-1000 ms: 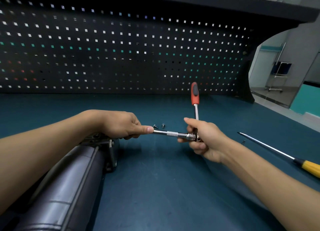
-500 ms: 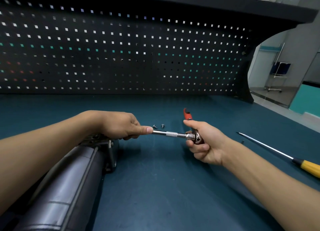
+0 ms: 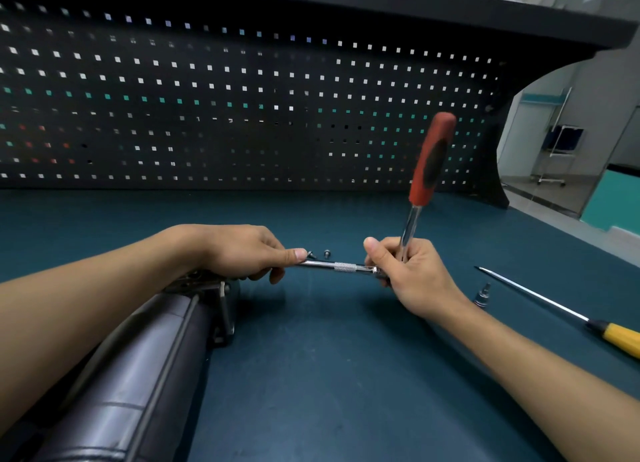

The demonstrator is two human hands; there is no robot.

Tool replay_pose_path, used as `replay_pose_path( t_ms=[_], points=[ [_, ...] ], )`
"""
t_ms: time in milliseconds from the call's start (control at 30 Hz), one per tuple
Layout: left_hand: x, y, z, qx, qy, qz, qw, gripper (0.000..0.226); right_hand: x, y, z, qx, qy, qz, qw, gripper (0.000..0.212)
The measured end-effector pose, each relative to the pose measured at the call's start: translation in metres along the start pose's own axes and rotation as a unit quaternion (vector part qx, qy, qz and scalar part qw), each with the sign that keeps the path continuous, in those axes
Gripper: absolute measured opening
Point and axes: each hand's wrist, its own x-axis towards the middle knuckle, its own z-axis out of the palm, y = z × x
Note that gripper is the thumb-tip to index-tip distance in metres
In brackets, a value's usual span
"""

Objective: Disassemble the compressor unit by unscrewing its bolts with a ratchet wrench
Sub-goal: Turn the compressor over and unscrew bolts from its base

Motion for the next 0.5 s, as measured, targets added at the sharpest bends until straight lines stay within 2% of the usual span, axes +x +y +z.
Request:
replay_pose_path(
  t_ms=[133, 267, 400, 500],
  points=[
    [-0.0017, 0.0006, -0.0013, -0.009, -0.008, 0.008, 1.000, 0.068, -0.0020, 0.0038, -0.0011, -0.035, 0.013, -0.117, 0.992, 0.040],
    [-0.0023, 0.0005, -0.0011, -0.020, -0.005, 0.017, 1.000, 0.066, -0.0026, 0.0031, -0.0027, -0.092, 0.037, -0.174, 0.980, 0.024],
    [-0.0016, -0.0010, -0.0008, -0.018, -0.001, 0.019, 1.000, 0.067, -0.0037, -0.0001, -0.0042, -0.155, 0.056, -0.214, 0.963, 0.029],
    [-0.0005, -0.0022, -0.0004, -0.017, 0.002, 0.017, 1.000, 0.067, -0.0033, -0.0017, -0.0023, -0.167, 0.074, -0.248, 0.951, 0.024]
  ],
)
